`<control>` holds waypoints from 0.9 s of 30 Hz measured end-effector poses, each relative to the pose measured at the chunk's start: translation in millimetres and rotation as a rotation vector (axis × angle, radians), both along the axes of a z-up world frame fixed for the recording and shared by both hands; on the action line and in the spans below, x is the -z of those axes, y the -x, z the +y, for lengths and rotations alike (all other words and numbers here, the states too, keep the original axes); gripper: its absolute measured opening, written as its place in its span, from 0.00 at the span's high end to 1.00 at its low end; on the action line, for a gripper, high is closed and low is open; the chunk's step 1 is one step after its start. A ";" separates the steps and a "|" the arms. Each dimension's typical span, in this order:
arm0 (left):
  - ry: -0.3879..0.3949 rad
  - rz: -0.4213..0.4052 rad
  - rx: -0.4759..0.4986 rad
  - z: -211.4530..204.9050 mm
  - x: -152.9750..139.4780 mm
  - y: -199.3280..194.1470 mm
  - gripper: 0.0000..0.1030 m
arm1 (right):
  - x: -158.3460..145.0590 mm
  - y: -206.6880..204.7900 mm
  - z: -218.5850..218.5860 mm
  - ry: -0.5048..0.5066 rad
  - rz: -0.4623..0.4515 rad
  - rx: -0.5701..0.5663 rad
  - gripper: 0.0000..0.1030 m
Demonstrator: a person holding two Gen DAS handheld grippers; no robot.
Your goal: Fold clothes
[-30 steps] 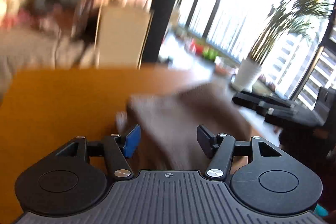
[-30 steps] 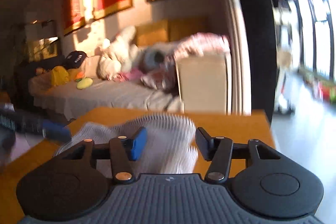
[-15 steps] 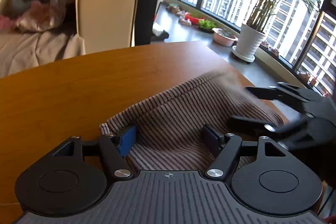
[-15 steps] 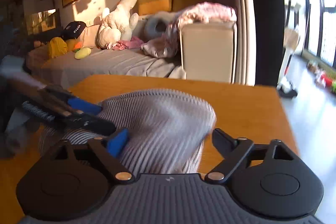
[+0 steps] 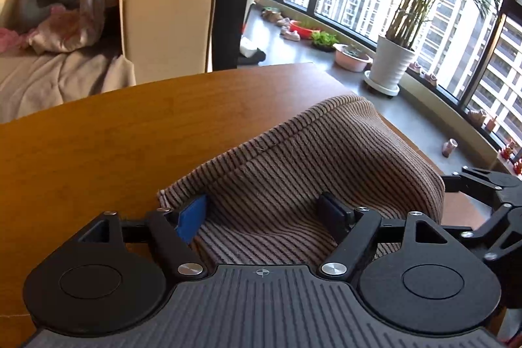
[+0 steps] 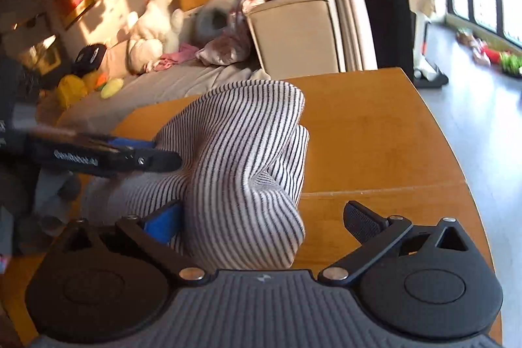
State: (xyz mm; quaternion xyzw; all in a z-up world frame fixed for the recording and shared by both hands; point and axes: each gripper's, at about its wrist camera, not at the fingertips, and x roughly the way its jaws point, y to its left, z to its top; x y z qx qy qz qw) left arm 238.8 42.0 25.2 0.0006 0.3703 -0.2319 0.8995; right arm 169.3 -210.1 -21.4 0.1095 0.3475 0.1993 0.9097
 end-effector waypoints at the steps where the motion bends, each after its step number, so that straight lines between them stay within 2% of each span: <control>1: 0.006 0.003 -0.005 1.1 0.8 0.4 0.19 | 0.0 -0.7 -3.9 -0.052 0.051 -0.010 0.00; 2: 0.013 0.005 -0.009 2.1 1.7 0.3 0.18 | 0.0 -1.4 -7.8 -0.104 0.103 -0.019 0.00; 6: 0.041 0.013 -0.020 3.2 4.3 -1.0 0.13 | 21.7 -4.2 -19.1 -0.458 0.336 -0.020 0.00; 8: 0.051 0.018 -0.028 3.1 3.4 -2.4 0.12 | 29.4 -5.9 -11.0 -0.528 0.340 0.014 0.02; 10: 0.068 0.023 -0.035 5.3 -3.0 -1.0 0.12 | 30.3 -8.3 3.9 -0.521 0.304 0.040 0.02; 12: 0.102 0.008 -0.041 12.5 -14.2 3.0 0.12 | 27.0 -15.0 -0.4 -0.483 0.269 0.057 0.02; 14: 0.133 -0.040 -0.059 23.1 -28.3 7.1 0.11 | 23.4 -21.9 -5.9 -0.443 0.234 0.073 0.15; 15: 0.144 -0.063 -0.069 28.3 -33.3 6.8 0.10 | 21.7 -25.4 -8.7 -0.423 0.217 0.081 0.31; 18: 0.184 -0.108 -0.093 43.5 -42.3 0.6 0.08 | 16.3 -35.8 -17.0 -0.363 0.164 0.105 0.38; 20: 0.235 -0.061 -0.085 50.6 -35.8 -11.9 0.08 | 12.7 -42.8 -22.6 -0.323 0.130 0.120 0.39; 22: 0.274 0.008 -0.054 53.1 -21.6 -25.9 0.08 | 9.2 -49.7 -28.1 -0.282 0.095 0.136 0.44; 25: 0.228 0.092 -0.020 38.1 6.3 -36.4 0.07 | 4.1 -60.5 -38.0 -0.242 0.069 0.143 0.43; 27: 0.189 0.110 0.019 20.7 21.2 -33.2 0.07 | 1.1 -68.1 -47.3 -0.247 0.095 0.122 0.36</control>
